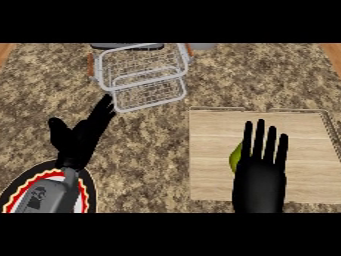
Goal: Pick the pear from the tray and place it in the tiered basket
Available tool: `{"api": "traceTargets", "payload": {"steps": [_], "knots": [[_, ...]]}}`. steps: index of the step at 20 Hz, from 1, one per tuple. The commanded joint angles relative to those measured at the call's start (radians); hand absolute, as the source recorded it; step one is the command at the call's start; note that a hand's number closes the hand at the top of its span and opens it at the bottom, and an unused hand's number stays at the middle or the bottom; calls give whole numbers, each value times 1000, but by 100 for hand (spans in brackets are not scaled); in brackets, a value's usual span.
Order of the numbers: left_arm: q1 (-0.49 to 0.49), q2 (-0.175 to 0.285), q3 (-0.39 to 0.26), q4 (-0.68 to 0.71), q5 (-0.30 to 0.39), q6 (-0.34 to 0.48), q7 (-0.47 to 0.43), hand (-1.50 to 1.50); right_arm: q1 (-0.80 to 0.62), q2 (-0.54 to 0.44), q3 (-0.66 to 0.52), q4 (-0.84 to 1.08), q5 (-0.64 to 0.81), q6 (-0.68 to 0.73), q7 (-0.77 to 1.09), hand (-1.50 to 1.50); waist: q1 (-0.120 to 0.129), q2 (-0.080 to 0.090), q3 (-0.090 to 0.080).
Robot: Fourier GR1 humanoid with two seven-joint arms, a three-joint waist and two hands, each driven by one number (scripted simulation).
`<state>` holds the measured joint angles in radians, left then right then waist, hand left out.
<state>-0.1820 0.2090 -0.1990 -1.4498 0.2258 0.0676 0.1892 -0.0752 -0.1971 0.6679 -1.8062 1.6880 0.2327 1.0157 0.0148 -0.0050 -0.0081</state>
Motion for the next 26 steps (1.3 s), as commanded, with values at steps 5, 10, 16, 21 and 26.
{"api": "traceTargets", "payload": {"steps": [5,10,16,21,26], "knots": [[-55,-4,9,-27,14,-10,40,0,-156,193,72,264,29,161,313,-150,22,11,8],[-11,21,24,-17,24,-34,24,0,-130,195,77,320,72,209,406,-150,16,7,7],[-30,-2,13,-28,0,-5,36,0,-161,197,53,368,11,215,439,-150,9,7,8],[-9,0,16,-13,11,-31,17,0,-128,197,39,429,-4,154,470,-150,7,10,8],[2,32,49,-7,27,-59,11,0,-127,197,23,434,39,139,457,-150,0,7,8]]}}
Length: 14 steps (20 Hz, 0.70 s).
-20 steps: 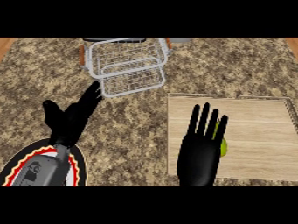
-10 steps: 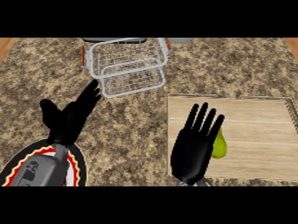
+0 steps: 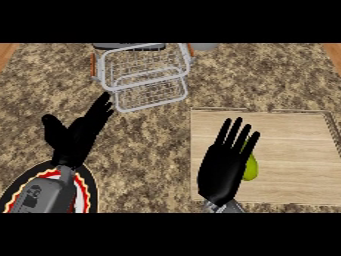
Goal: Pick the pear from the tray and place it in the tiered basket
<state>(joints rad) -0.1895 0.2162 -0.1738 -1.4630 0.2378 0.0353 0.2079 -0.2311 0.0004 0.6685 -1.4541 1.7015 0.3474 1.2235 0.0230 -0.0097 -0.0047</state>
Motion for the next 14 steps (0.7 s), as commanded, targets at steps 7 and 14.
{"api": "traceTargets", "payload": {"steps": [7,14], "knots": [[31,-15,-6,18,-27,-2,-54,0,-1,0,5,47,76,98,240,-150,-12,12,4],[25,-9,8,-16,-11,-15,-19,0,48,0,3,14,111,66,227,-150,-13,9,5]]}}
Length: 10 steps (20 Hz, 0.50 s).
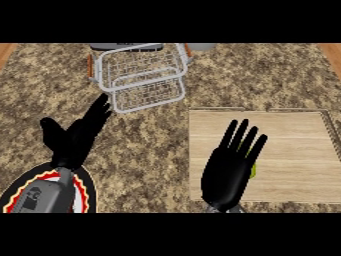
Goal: Pick the pear from the tray and place it in the tiered basket
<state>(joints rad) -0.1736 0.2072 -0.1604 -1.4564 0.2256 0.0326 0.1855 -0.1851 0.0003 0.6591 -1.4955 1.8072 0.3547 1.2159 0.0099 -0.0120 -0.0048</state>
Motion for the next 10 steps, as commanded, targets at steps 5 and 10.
{"api": "traceTargets", "payload": {"steps": [5,10], "knots": [[-12,7,23,-9,1,-6,17,0,24,0,-54,75,42,-27,167,-150,-9,13,5],[4,-12,8,-14,-9,1,32,0,8,0,-92,101,41,-58,171,-150,-2,13,5]]}}
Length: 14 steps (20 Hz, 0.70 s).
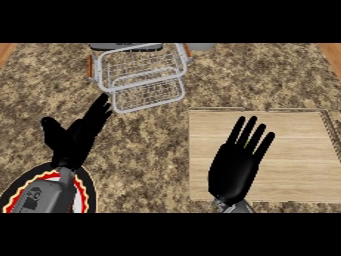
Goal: Pick the pear from the tray and place it in the tiered basket
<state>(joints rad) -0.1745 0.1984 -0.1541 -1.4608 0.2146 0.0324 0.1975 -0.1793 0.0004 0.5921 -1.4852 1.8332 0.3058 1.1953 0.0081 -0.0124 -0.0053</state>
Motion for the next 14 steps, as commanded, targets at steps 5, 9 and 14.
{"api": "traceTargets", "payload": {"steps": [5,9,14], "knots": [[31,-4,4,-19,0,-19,-10,0,10,0,-90,90,23,-41,140,-150,-3,13,5],[-11,-3,28,-21,2,-3,39,0,24,0,-124,84,42,-57,98,-150,-6,13,6],[7,-31,-4,-30,-20,-8,14,0,16,0,-195,180,43,-142,50,-150,-2,14,6]]}}
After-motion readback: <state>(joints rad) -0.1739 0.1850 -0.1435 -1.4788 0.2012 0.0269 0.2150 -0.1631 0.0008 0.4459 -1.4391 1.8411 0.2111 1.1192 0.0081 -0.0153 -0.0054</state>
